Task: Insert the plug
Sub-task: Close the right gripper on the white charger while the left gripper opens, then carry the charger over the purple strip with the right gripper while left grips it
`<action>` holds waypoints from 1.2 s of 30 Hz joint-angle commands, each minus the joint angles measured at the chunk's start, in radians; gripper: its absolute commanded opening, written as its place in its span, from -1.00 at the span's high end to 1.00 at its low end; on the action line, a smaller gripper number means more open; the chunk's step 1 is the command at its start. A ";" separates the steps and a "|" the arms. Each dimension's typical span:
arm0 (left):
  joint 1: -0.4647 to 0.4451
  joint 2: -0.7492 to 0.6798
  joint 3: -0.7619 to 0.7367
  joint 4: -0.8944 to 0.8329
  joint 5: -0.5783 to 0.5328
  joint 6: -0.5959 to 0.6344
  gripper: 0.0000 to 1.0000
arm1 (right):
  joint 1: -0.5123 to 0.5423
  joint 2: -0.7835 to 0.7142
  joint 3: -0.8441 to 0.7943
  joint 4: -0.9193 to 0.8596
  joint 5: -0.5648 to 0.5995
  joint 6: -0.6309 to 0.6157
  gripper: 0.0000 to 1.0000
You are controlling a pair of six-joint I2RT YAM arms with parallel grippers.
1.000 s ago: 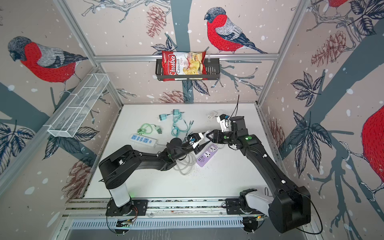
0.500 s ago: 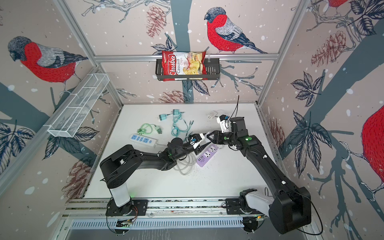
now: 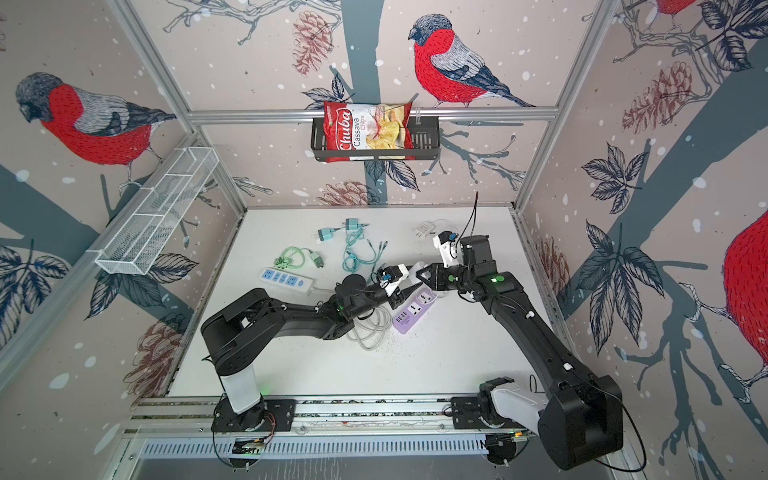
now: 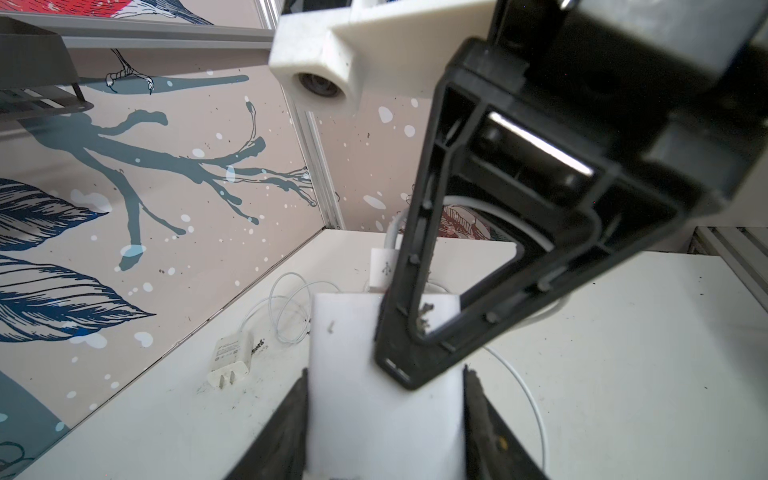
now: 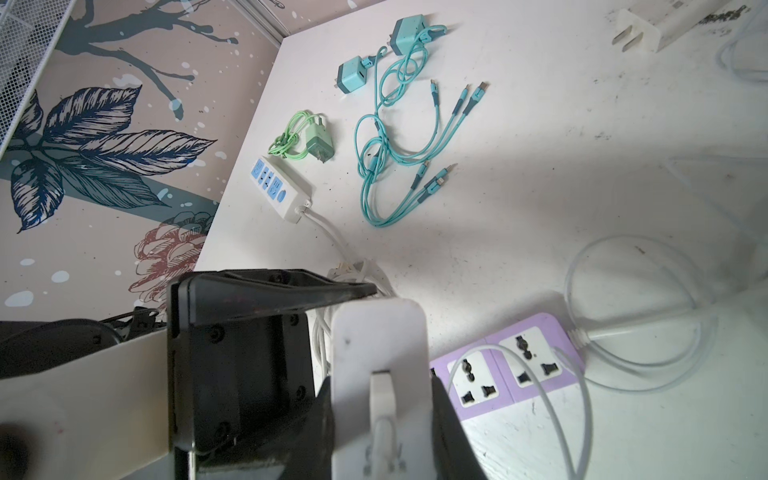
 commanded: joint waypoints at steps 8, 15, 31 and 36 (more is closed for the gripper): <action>-0.002 -0.053 -0.045 0.042 -0.028 -0.010 -0.34 | -0.021 -0.034 0.007 -0.006 0.046 0.038 0.85; -0.003 -0.136 -0.116 0.029 -0.063 -0.012 -0.44 | -0.040 -0.033 0.007 -0.010 0.092 0.039 0.86; -0.037 -0.473 -0.296 -0.268 -0.362 -0.084 -0.45 | 0.002 0.004 -0.027 -0.141 0.406 0.049 0.86; -0.046 -0.557 -0.350 -0.290 -0.392 -0.116 -0.45 | 0.037 0.050 -0.012 -0.176 0.438 0.052 0.86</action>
